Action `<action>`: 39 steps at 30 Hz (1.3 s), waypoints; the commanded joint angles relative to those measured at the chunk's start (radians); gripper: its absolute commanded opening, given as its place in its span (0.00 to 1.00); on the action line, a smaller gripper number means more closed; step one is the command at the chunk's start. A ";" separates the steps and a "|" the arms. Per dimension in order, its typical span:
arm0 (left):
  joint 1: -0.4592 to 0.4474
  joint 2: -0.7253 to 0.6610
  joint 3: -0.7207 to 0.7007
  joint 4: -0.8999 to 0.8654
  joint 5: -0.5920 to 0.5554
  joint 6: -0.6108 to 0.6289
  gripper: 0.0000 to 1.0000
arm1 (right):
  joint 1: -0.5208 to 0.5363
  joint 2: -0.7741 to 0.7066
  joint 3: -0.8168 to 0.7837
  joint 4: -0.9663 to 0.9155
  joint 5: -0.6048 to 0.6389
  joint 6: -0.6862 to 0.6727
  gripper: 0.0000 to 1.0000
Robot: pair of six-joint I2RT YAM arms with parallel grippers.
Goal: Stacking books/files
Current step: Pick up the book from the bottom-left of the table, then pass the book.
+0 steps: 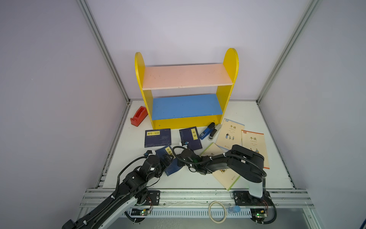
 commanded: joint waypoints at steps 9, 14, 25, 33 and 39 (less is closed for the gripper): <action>0.004 0.021 0.027 0.046 0.027 0.028 0.33 | 0.008 -0.014 -0.050 -0.087 -0.033 0.014 0.15; 0.012 0.006 0.042 0.003 0.034 0.031 0.00 | -0.003 -0.076 -0.052 -0.083 -0.030 0.012 0.38; 0.023 -0.162 0.194 -0.222 -0.067 0.049 0.00 | -0.124 -0.349 -0.060 -0.120 0.048 0.159 0.62; 0.021 -0.252 0.193 -0.078 -0.183 0.013 0.00 | -0.270 -0.421 -0.293 0.307 -0.177 0.297 0.66; 0.012 -0.156 0.202 0.046 -0.205 -0.006 0.00 | -0.258 -0.508 -0.329 0.305 -0.226 0.302 0.69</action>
